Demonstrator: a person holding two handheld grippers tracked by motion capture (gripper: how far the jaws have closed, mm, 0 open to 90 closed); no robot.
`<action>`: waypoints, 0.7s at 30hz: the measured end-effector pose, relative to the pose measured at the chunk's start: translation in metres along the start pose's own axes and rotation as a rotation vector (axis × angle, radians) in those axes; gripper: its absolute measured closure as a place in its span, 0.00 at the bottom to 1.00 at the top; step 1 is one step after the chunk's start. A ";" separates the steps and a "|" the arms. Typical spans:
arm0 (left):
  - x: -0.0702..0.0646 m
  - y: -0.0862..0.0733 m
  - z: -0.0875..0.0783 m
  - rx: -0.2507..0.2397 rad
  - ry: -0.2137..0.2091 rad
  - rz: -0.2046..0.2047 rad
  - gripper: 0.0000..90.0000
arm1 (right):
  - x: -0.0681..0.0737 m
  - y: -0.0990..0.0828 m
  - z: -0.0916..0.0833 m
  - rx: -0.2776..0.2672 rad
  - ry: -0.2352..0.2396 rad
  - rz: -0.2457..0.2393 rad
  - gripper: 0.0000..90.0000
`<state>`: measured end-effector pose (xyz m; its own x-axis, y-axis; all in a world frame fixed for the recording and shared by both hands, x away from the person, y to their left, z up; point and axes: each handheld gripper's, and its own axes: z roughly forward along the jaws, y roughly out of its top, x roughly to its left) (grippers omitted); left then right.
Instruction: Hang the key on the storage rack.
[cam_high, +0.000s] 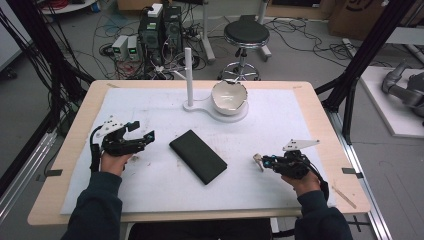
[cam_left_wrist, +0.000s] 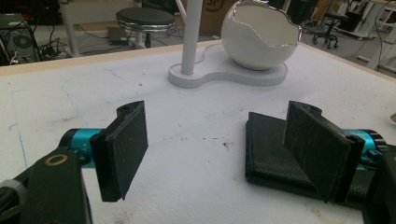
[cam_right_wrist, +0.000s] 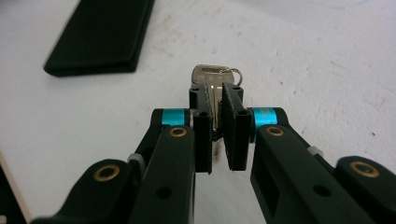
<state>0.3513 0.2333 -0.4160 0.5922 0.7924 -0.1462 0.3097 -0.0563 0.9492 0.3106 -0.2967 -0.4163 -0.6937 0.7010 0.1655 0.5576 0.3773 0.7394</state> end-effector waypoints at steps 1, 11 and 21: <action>0.000 0.000 0.000 0.000 -0.002 -0.001 0.25 | -0.001 0.000 -0.001 -0.017 0.007 -0.003 0.94; -0.004 0.000 0.002 0.006 -0.024 0.016 0.30 | -0.001 0.008 -0.014 -0.184 0.094 -0.008 0.94; -0.006 0.000 0.005 0.011 -0.030 0.021 0.32 | -0.001 0.022 -0.011 -0.223 0.123 -0.010 0.94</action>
<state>0.3509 0.2254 -0.4166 0.6207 0.7724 -0.1348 0.3050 -0.0794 0.9491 0.3192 -0.2957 -0.3930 -0.7567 0.6137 0.2253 0.4451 0.2312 0.8651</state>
